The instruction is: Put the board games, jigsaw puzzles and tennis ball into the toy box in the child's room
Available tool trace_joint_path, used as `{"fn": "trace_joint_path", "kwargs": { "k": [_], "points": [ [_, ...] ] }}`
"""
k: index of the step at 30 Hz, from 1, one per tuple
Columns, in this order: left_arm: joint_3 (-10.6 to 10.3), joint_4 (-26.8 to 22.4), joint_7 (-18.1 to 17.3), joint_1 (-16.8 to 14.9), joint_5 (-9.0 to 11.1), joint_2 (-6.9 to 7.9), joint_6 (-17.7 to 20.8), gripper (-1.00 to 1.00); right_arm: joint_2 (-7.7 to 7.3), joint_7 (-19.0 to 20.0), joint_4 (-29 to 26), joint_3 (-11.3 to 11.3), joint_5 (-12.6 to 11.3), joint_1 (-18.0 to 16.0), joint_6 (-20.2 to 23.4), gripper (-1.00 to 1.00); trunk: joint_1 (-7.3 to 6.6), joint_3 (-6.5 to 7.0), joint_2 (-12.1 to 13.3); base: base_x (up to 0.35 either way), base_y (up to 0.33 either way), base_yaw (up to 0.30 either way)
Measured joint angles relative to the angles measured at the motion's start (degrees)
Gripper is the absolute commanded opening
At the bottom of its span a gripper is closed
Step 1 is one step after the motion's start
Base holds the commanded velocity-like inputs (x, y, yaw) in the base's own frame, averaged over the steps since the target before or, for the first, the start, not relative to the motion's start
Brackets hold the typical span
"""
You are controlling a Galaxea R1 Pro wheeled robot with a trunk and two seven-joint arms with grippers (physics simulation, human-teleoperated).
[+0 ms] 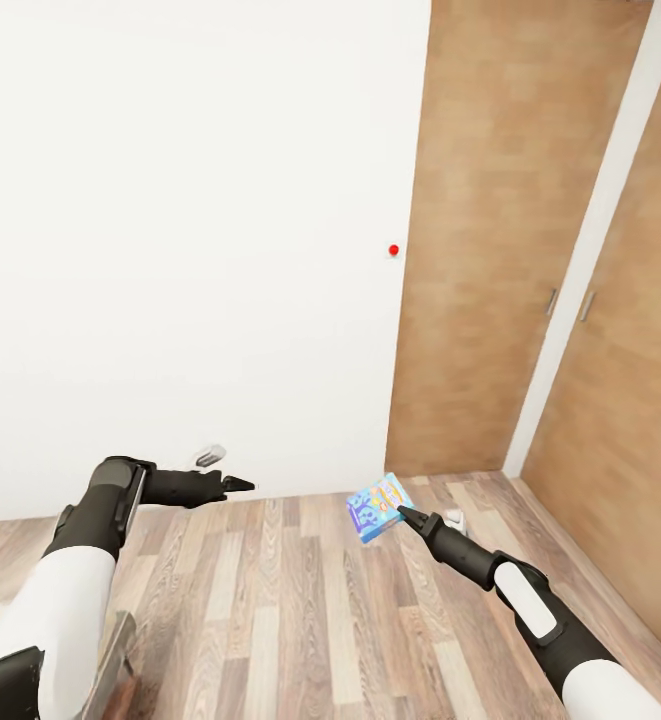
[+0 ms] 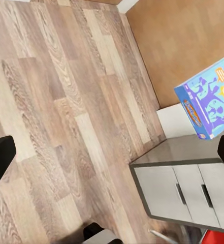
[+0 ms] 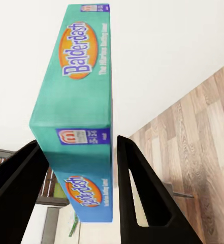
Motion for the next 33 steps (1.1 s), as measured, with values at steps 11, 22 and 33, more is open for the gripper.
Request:
{"fn": "trace_joint_path", "kwargs": {
  "k": [11, 22, 33],
  "points": [
    [0.0, 0.0, 0.1, 0.1, -0.1, -0.58, 0.0, 1.0, -0.04, 0.0, 0.0, 0.0, 0.0, 0.0, -0.2, -1.0, 0.0, 0.0, 0.0, 0.0, 0.0, -0.221],
    [0.0, 0.0, 0.1, 0.1, -0.1, -0.68, -0.1, 1.0, -1.27, 0.1, 0.0, 0.0, -0.2, -0.1, -0.2, -1.0, 0.0, 0.0, 0.0, 0.0, 0.0, -0.212],
    [0.0, 0.0, 0.0, 0.1, 0.0, -0.65, -0.5, 1.0, -1.33, 1.0, 0.0, 0.0, -0.1, -0.1, -0.2, -1.0, 0.01, 0.0, 0.0, -0.011, 0.0, -0.205]
  ]
}}
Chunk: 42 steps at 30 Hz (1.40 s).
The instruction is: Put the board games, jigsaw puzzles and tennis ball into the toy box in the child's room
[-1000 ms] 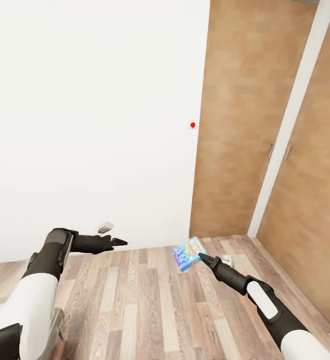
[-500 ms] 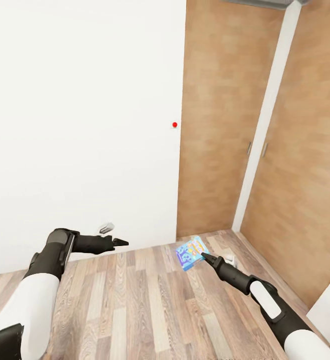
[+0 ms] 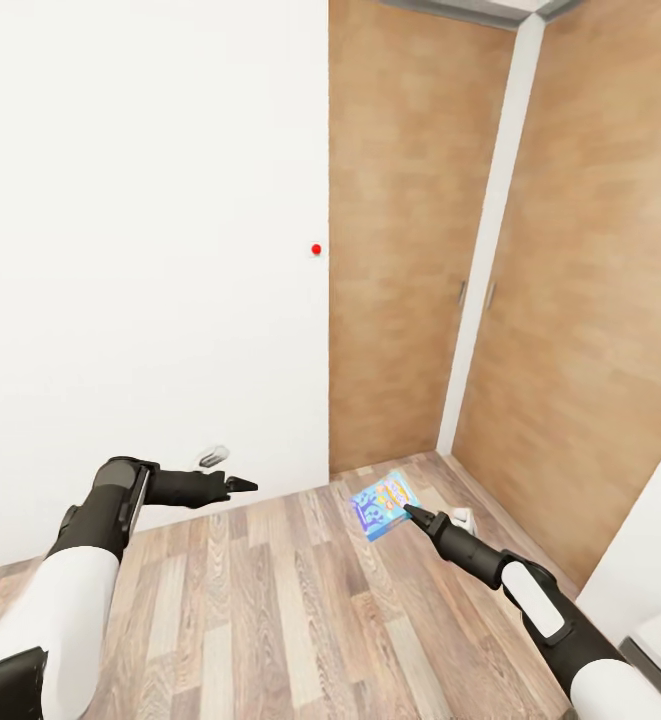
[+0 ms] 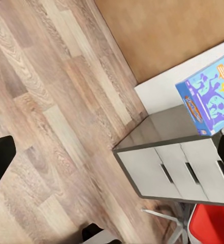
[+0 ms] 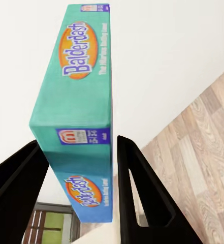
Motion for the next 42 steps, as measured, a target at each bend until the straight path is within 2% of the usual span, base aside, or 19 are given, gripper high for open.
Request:
{"fn": "trace_joint_path", "kwargs": {
  "k": [8, 21, 33, 42],
  "points": [
    [0.0, 0.0, 0.0, 0.0, 0.0, -0.12, -1.0, 1.0, 0.01, 0.0, 0.0, 0.0, -0.1, 0.0, -0.1, -1.0, 0.02, 0.0, 0.0, -0.202, 0.042, -0.184],
    [0.0, 0.0, 0.0, 0.0, 0.0, -0.04, -1.2, 1.0, 0.02, 0.0, -0.1, 0.0, -0.4, 0.0, 0.0, -1.0, 0.0, -0.03, 0.0, -0.209, 0.045, -0.03],
    [0.0, 0.0, -0.1, 0.0, 0.0, 0.01, -1.2, 1.0, 0.01, -0.1, 0.0, 0.0, -0.3, 0.0, -0.1, -1.0, 0.02, -0.79, 0.0, -0.157, 0.0, -0.174],
    [-0.1, 0.0, 0.0, 0.0, -0.1, 0.03, -1.2, 1.0, -0.03, 0.0, 0.0, -0.5, -0.3, 0.0, -0.1, -1.0, 0.0, -1.43, 0.0, -0.032, 0.0, -0.186]
  ]
}}
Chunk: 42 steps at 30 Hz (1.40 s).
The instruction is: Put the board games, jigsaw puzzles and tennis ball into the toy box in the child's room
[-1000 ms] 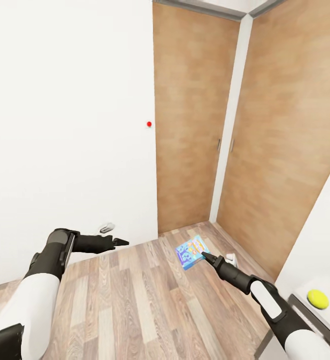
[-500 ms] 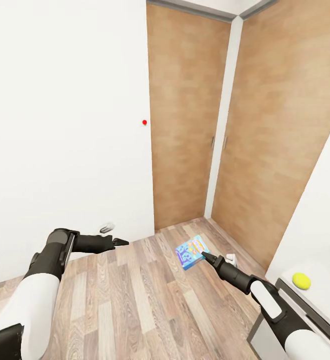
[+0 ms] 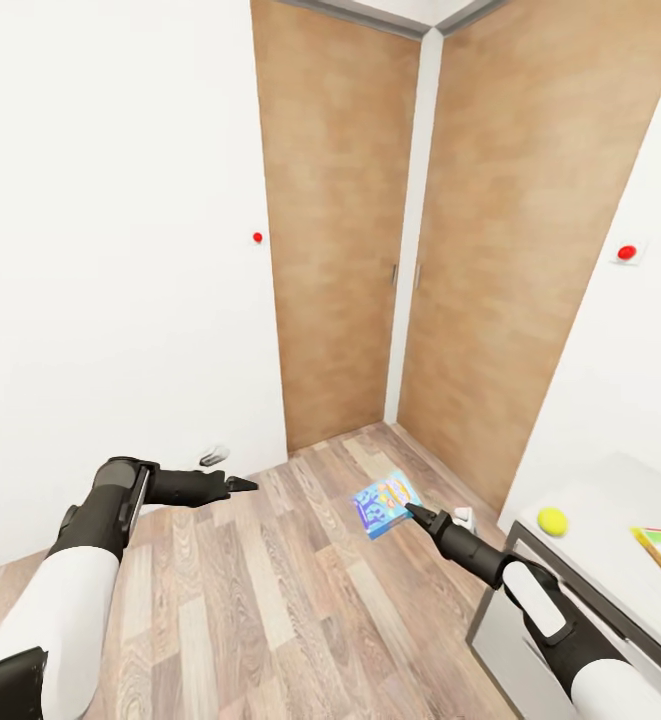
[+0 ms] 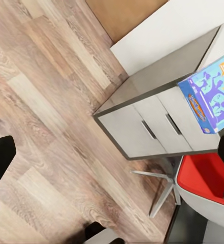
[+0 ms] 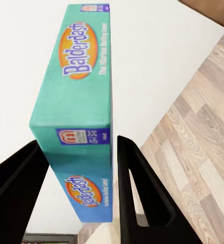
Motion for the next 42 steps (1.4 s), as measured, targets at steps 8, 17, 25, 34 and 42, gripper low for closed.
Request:
{"fn": "trace_joint_path", "kwargs": {
  "k": [8, 17, 25, 34, 42],
  "points": [
    [0.0, 0.0, 0.0, 0.0, 0.0, 0.0, 0.0, 1.0, 0.04, 0.0, 0.0, -0.4, 0.1, 0.0, 0.0, -1.0, 0.0, -0.57, 0.0, -0.102, 0.0, -0.186],
    [0.0, 0.0, -0.1, 0.0, 0.1, 0.03, 0.0, 1.0, 0.04, -0.1, 0.1, -0.3, 0.1, 0.0, 0.0, -1.0, 0.0, -1.21, 0.0, -0.01, 0.0, -0.186],
    [-0.1, 0.0, -0.1, 0.0, 0.1, 0.01, 0.0, 1.0, 0.04, -0.1, 0.1, -0.4, 0.1, 0.0, 0.0, -1.0, 0.01, -1.77, 0.0, -0.053, 0.0, -0.186],
    [0.0, 0.0, -0.1, 0.0, 0.1, 0.0, 0.0, 1.0, 0.0, 0.0, 0.0, -0.4, 0.1, 0.0, 0.0, -1.0, 0.02, -2.41, 0.0, -0.221, 0.0, -0.186],
    [0.0, 0.0, -0.1, 0.0, 0.1, 0.02, 0.0, 1.0, 0.01, 0.0, 0.1, -0.4, 0.1, 0.0, 0.0, -1.0, 0.0, -2.98, 0.0, -0.104, 0.0, -0.186]
  ]
}}
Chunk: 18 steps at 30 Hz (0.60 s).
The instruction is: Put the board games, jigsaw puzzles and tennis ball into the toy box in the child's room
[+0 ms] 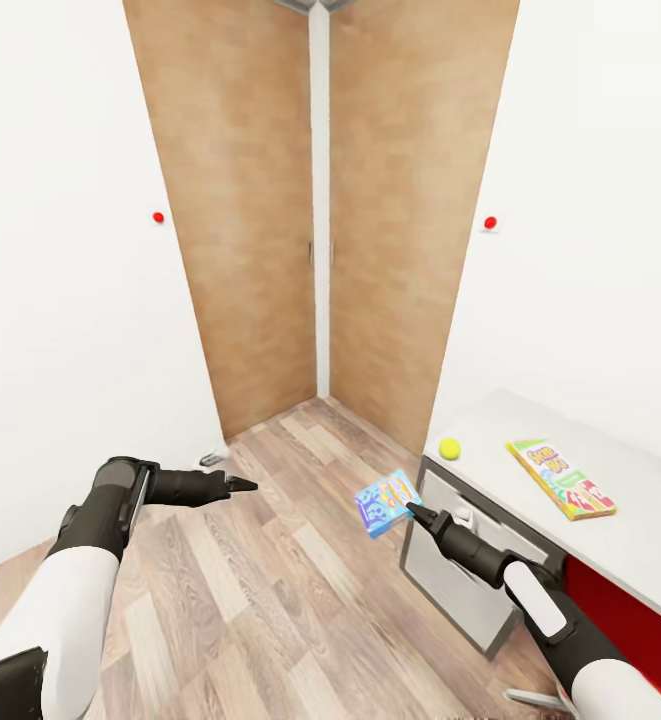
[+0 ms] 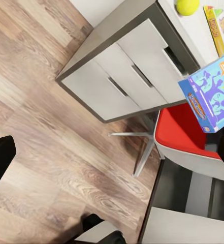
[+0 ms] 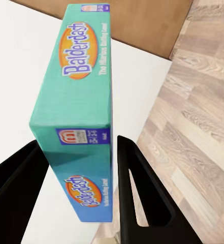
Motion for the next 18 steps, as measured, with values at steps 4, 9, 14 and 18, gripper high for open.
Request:
{"fn": "trace_joint_path", "kwargs": {
  "k": [4, 9, 14, 18],
  "points": [
    [0.0, 0.0, 0.0, 0.0, 0.0, -0.01, 0.0, 1.0, 0.02, 0.0, 0.0, 0.0, 0.0, 0.0, 0.0, -1.0, 0.0, -0.28, 0.0, -0.009, 0.0, -0.186],
    [0.0, 0.0, 0.0, 0.0, 0.0, 0.02, 0.0, 1.0, 0.03, 0.0, 0.0, 0.0, 0.0, 0.0, 0.0, -1.0, 0.0, -0.64, 0.0, -0.001, 0.0, -0.186],
    [0.0, 0.0, 0.0, 0.0, 0.0, 0.03, 0.0, 1.0, 0.03, 0.0, 0.0, 0.0, 0.0, 0.0, 0.0, -1.0, 0.0, -0.99, 0.0, 0.0, 0.0, -0.186],
    [0.0, 0.0, 0.0, 0.0, 0.0, 0.06, 0.0, 1.0, 0.02, 0.0, 0.0, 0.0, 0.0, 0.0, 0.0, -1.0, 0.0, -1.28, 0.0, -0.043, 0.008, -0.186]
  ]
}}
